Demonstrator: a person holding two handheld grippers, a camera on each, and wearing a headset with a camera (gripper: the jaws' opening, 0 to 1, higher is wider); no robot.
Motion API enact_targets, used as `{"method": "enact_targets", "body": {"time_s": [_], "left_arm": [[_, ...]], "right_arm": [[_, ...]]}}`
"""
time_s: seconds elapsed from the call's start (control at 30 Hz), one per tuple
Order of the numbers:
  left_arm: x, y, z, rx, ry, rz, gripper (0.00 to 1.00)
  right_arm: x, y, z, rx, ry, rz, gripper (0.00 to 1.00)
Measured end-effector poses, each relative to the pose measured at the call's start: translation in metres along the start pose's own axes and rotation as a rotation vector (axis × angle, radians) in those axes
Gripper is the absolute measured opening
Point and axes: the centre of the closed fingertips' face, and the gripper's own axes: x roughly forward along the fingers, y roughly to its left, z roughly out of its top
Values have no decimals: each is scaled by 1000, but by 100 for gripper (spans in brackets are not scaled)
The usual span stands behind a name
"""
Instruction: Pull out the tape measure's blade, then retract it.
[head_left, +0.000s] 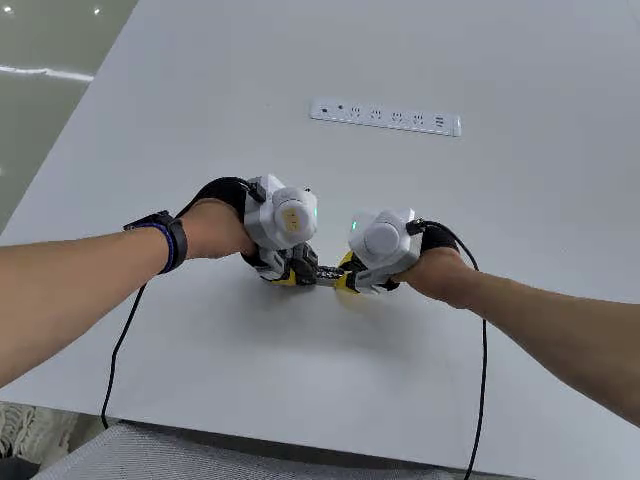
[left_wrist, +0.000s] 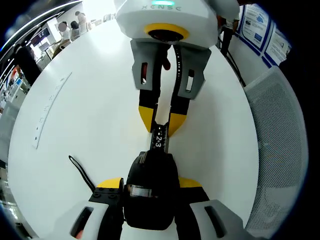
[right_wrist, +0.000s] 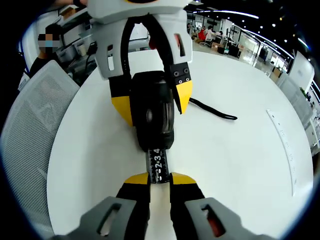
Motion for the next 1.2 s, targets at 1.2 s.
{"method": "enact_targets", "body": {"time_s": [1.2], "left_arm": [[1,-2,2,13,19,6,36]], "right_arm": [[-27,2,-37,8,21,-18,13]]}}
